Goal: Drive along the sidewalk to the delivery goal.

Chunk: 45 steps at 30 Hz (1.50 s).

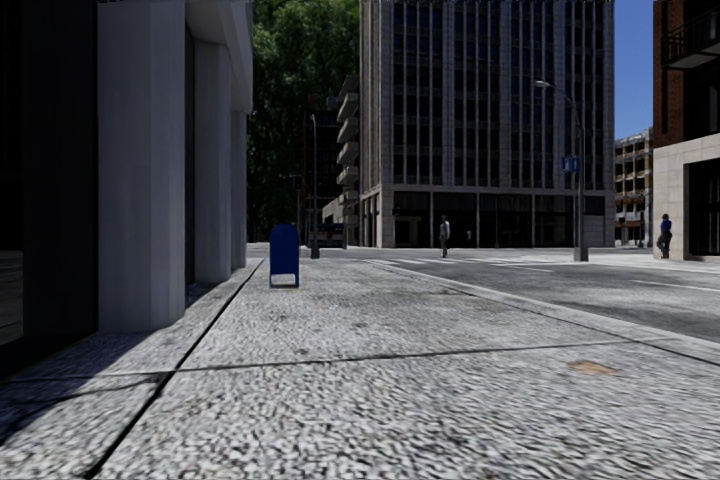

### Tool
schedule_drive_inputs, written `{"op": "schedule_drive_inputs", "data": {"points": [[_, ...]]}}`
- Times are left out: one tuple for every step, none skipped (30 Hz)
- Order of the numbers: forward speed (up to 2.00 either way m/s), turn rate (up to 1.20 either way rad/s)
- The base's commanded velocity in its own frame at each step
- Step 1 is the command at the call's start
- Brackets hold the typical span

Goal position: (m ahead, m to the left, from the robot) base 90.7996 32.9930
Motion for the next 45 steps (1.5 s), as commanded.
{"op": "schedule_drive_inputs", "data": {"points": [[2.0,-0.35],[2.0,-0.35],[2.0,-0.31],[2.0,-0.21],[2.0,-0.1],[2.0,0.0],[2.0,0.0],[2.0,0.0],[2.0,0.0],[2.0,0.0],[2.0,0.0],[2.0,0.0],[2.0,0.0],[2.0,0.0],[2.0,0.0],[2.0,0.0],[2.0,0.0],[2.0,0.0],[2.0,0.0],[2.0,0.0],[2.0,0.0],[2.0,0.0],[2.0,0.0],[2.0,0.0],[2.0,0.0],[2.0,0.0],[2.0,0.0],[2.0,0.0],[2.0,0.0],[2.0,0.0],[2.0,0.0],[2.0,0.0],[2.0,0.0],[2.0,0.0],[2.0,0.0],[2.0,0.0],[2.0,0.0],[2.0,0.0],[2.0,0.0],[2.0,0.0],[2.0,0.0],[2.0,0.0],[2.0,0.0],[2.0,0.0],[2.0,0.0]]}}
